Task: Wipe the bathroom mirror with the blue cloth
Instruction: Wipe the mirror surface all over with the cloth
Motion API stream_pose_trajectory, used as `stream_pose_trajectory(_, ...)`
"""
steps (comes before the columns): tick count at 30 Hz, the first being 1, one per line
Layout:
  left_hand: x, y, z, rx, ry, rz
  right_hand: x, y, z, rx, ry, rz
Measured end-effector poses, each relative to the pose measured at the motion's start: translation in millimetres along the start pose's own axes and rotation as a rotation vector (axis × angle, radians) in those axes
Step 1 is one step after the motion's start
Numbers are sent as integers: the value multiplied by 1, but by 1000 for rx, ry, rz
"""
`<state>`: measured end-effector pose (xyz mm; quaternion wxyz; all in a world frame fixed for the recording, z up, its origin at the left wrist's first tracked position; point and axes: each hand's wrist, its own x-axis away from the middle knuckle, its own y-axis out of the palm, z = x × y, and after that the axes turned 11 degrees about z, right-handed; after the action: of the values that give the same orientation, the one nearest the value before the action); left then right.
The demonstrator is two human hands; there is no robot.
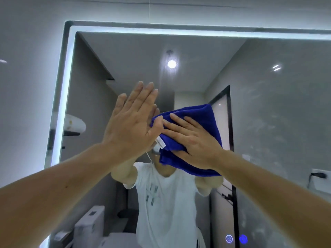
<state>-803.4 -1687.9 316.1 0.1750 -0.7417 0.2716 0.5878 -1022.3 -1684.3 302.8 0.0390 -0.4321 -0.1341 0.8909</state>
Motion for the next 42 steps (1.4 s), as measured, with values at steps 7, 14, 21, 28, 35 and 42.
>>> stream_pose_trajectory(7, 49, 7, 12, 5, -20, -22, 60, 24, -55, 24, 41, 50)
stream_pose_trajectory(14, 92, 2, 18, 7, -23, -81, 123, 54, -114, 29, 84, 102)
stream_pose_trajectory(21, 127, 3, 23, -9, -7, -187, 183, 78, -165, 65, 93, 48)
stream_pose_trajectory(28, 114, 3, 27, 8, -42, -135, 189, 71, -165, 151, -47, -71)
stream_pose_trajectory(35, 105, 13, 45, 30, -14, -63, 143, 37, -83, 167, 147, 106)
stream_pose_trajectory(42, 100, 26, 71, 49, 6, -83, 164, 10, -10, 123, 415, 390)
